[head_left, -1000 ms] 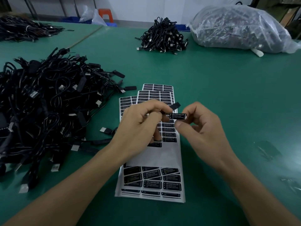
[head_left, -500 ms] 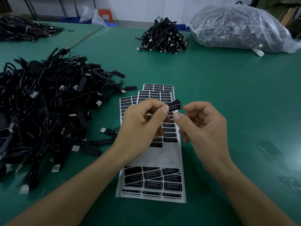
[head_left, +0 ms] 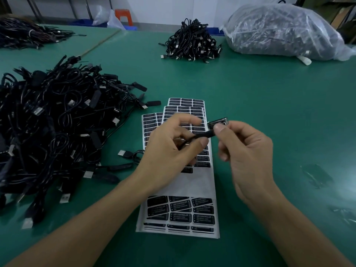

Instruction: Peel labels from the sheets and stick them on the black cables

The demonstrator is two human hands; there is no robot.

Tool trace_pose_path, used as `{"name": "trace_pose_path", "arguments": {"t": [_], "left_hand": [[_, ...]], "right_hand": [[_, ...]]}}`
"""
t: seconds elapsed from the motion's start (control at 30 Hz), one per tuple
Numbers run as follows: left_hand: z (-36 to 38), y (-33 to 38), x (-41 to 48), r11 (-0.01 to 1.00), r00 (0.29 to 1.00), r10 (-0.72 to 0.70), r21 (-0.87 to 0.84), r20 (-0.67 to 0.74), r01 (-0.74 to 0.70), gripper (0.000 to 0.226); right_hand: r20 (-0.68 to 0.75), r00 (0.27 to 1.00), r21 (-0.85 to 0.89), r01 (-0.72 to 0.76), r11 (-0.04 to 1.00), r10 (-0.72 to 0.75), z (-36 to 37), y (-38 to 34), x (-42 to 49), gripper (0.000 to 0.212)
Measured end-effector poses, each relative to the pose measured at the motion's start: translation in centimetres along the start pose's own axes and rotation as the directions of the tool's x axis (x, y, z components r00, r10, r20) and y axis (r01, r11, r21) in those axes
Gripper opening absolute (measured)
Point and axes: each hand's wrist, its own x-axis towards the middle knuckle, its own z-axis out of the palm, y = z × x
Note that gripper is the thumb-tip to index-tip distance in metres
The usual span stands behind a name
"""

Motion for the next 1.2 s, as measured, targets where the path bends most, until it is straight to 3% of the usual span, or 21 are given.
{"name": "trace_pose_path", "arguments": {"t": [0.07, 0.17, 0.27, 0.43, 0.87, 1.2], "left_hand": [[-0.16, -0.16, 0.11, 0.999, 0.999, -0.047, 0.002, -0.026, 0.048, 0.031], [-0.37, -0.20, 0.32, 0.998, 0.995, -0.050, 0.020, -0.081, 0.052, 0.020], [-0.42, -0.21, 0.36, 0.997, 0.993, -0.032, 0.063, -0.118, 0.039, 0.010], [-0.37, 0.08, 0.22, 0.997, 0.988, -0.029, 0.062, -0.150, 0.038, 0.020], [-0.43, 0.07, 0.09, 0.989, 0.988, -0.124, 0.096, 0.087, 0.116, 0.022], [-0.47, -0.17, 0.28, 0.979, 0.971, -0.181, 0.124, 0.158, 0.162, 0.019]], "right_hand": [[-0.047, 0.999, 0.054, -0.017, 0.998, 0.020, -0.23, -0.18, 0.35, 0.026], [-0.074, 0.997, 0.080, -0.021, 0.997, 0.027, -0.56, -0.38, 0.62, 0.018], [-0.036, 0.999, 0.058, -0.037, 0.998, 0.039, -0.64, -0.31, 0.48, 0.015], [0.046, 0.995, 0.013, -0.088, 0.996, 0.087, -0.24, -0.08, 0.21, 0.012], [0.060, 0.998, -0.123, 0.042, 0.991, -0.035, -0.35, 0.26, 0.32, 0.017], [0.112, 0.992, -0.303, 0.096, 0.948, -0.064, -1.01, 0.44, 0.58, 0.018]]}}
